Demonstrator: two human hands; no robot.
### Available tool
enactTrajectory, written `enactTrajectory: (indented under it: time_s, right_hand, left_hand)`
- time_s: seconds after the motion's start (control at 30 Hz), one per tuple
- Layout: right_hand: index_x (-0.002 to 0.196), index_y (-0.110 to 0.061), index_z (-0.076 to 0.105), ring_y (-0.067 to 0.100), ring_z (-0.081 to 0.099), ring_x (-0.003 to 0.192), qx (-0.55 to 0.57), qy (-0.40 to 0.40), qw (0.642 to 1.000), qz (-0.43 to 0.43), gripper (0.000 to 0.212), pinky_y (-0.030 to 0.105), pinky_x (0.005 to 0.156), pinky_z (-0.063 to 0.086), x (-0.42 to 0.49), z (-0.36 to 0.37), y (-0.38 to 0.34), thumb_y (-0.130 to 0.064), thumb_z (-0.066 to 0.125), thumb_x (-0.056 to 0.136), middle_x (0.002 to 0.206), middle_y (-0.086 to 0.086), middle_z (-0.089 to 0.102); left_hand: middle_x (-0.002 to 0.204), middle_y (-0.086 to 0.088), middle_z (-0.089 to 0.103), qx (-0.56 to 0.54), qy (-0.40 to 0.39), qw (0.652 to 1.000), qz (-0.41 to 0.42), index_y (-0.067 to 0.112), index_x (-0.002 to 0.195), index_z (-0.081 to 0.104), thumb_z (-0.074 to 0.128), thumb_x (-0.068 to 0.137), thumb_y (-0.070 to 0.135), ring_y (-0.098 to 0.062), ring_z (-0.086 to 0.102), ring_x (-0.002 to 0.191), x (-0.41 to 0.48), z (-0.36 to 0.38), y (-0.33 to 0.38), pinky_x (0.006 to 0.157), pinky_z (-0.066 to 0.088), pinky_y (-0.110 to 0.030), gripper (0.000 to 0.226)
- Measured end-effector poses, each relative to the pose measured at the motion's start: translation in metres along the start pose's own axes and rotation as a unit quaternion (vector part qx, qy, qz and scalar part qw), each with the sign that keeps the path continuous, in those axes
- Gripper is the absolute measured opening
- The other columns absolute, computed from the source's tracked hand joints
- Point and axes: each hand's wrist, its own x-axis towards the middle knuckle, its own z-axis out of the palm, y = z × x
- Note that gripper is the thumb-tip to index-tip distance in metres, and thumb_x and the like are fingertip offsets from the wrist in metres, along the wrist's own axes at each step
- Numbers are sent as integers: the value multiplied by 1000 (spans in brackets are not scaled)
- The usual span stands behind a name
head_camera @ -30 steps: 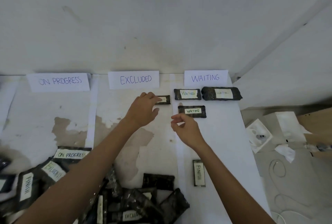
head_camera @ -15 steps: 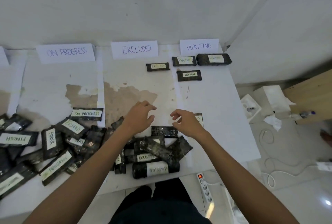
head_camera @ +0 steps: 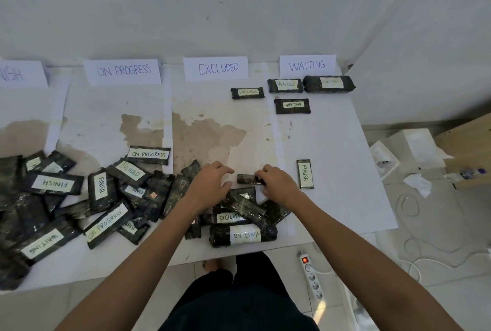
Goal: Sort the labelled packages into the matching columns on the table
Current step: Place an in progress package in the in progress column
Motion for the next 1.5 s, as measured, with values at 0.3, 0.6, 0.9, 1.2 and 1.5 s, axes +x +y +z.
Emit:
enactTrajectory:
  time_s: [0.3,0.6,0.9,1.2,1.5]
  right_hand:
    - [121,-7,57,24,69,83,452,-61,885,98,34,37,76,59,-12,-53,10,0,57,88,106,15,68]
    - [121,-16,62,15,63,76,441,-79,891,71,34,25,69,53,-25,-84,-21,-5,51,90,102,0,64]
    - [118,-16,62,22,70,79,471,-45,881,20,31,30,76,58,-31,-107,-72,-4,52,91,111,9,64]
    - [133,-22,51,14,66,92,449,25,893,-3,44,23,77,55,-13,-108,-118,-18,60,91,121,0,62]
    - [137,-26,46,12,57,104,410,27,911,-33,51,19,78,45,36,-101,-143,-29,62,89,126,-7,55]
  left_hand:
    - [124,-3,53,-23,19,1000,-4,16,127,54,56,89,18,-21,47,117,1,-17,8,99,38,-31,39]
    - [137,-3,43,38,80,993,73,18,139,38,73,76,23,-25,40,122,-8,-25,22,102,40,-40,72]
    - [121,0,57,113,167,971,132,17,129,50,71,74,28,-23,49,113,-43,-47,14,97,42,-40,60]
    - [113,1,57,107,213,969,63,18,120,56,71,74,33,-21,52,105,-64,-77,-9,92,42,-36,52]
    - [109,-1,53,122,202,967,-92,19,124,56,74,71,31,-22,45,101,-63,-110,-58,89,40,-36,57]
